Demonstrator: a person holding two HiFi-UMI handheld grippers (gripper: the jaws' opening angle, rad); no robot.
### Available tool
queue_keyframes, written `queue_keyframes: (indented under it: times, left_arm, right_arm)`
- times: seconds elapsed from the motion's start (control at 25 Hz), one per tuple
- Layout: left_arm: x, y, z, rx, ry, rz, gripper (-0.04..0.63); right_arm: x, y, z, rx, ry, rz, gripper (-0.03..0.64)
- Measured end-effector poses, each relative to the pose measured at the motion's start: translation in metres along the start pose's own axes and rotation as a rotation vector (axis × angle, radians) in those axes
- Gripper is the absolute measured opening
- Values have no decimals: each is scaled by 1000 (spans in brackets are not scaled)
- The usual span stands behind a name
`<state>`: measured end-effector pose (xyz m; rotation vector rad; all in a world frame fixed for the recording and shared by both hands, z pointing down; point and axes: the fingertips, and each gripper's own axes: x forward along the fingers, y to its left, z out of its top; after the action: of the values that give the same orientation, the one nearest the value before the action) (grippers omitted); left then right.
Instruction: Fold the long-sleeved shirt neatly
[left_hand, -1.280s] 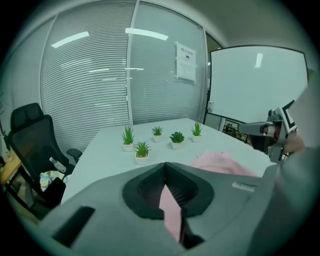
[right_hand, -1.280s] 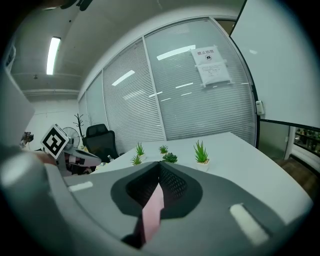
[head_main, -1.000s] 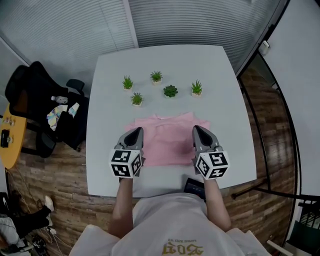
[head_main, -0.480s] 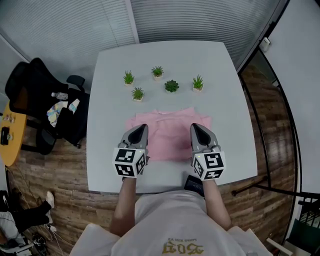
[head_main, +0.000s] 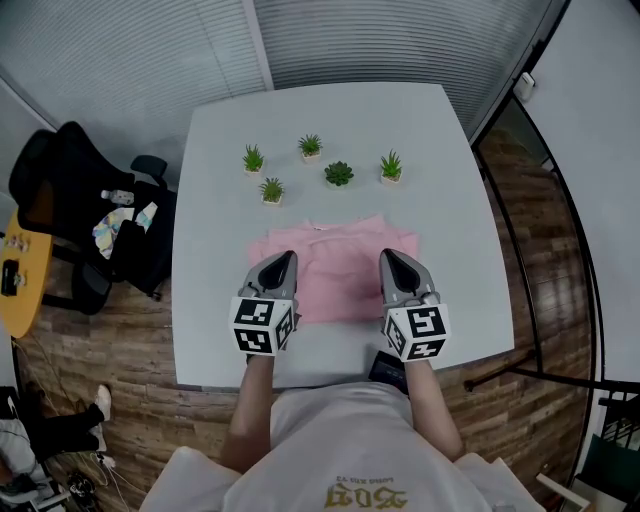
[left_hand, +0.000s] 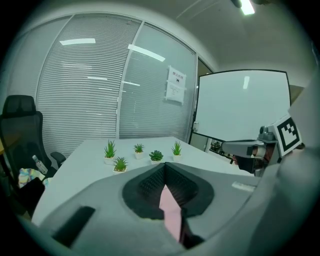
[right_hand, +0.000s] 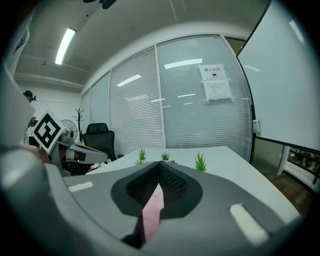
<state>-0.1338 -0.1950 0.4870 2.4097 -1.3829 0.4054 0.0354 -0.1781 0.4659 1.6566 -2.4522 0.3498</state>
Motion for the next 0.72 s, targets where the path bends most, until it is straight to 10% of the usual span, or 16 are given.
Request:
queue_keyframes:
  times: [0.72]
  left_arm:
    - [4,-8,-4,-1,13,-32,9]
  right_arm:
    - [-5,-15,-5,18,7,-1,12]
